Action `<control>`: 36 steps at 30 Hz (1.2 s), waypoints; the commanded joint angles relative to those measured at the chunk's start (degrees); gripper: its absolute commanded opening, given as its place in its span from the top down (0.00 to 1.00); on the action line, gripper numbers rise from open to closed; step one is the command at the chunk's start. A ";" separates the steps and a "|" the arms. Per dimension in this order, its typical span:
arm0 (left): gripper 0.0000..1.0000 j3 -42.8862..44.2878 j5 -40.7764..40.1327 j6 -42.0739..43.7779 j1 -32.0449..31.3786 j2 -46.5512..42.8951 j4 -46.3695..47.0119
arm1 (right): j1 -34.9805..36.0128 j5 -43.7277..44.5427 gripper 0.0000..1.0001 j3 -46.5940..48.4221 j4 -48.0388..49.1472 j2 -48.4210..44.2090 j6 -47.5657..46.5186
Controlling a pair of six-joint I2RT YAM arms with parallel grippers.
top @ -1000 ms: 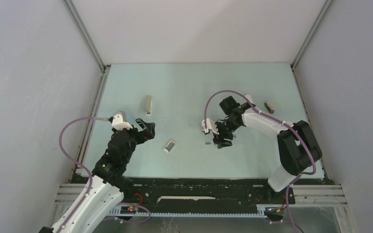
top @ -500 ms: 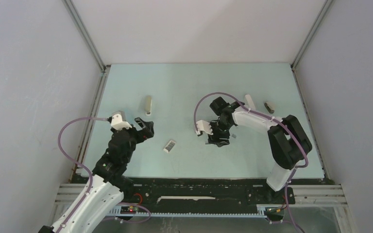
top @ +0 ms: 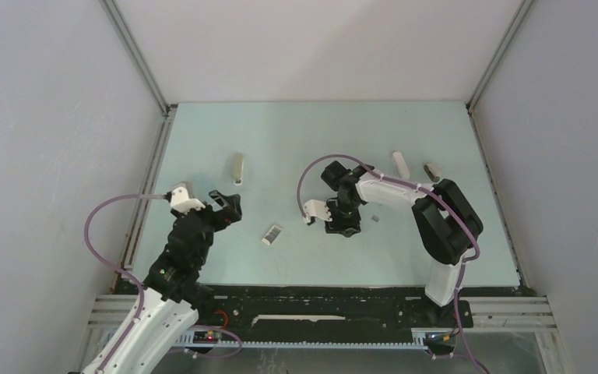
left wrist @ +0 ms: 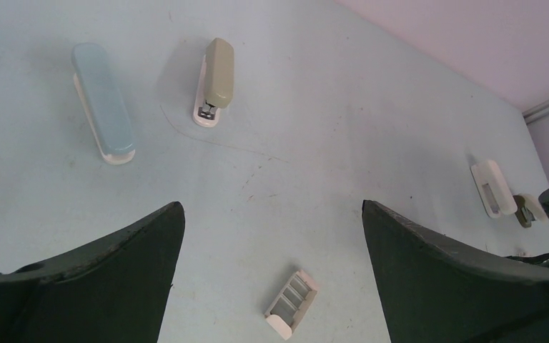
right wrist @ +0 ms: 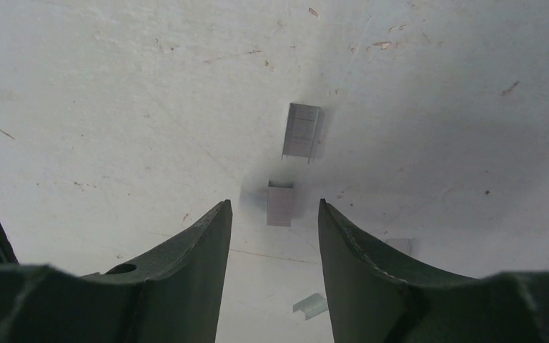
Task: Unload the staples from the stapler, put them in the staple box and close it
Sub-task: Pick up the staple from the center of the board.
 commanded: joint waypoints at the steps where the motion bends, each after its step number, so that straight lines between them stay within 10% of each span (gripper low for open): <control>1: 0.00 -1.66 -2.06 0.19 0.19 -0.98 -0.48 | 1.03 2.02 0.45 1.90 -0.85 1.52 2.27; 21: 0.00 -1.76 -2.49 0.10 0.20 -2.05 -1.06 | 2.29 3.91 0.58 2.53 1.24 4.71 5.24; 36: 0.00 -1.30 -2.48 0.10 0.20 -1.71 -1.06 | 0.79 3.79 0.93 2.44 0.52 3.70 8.63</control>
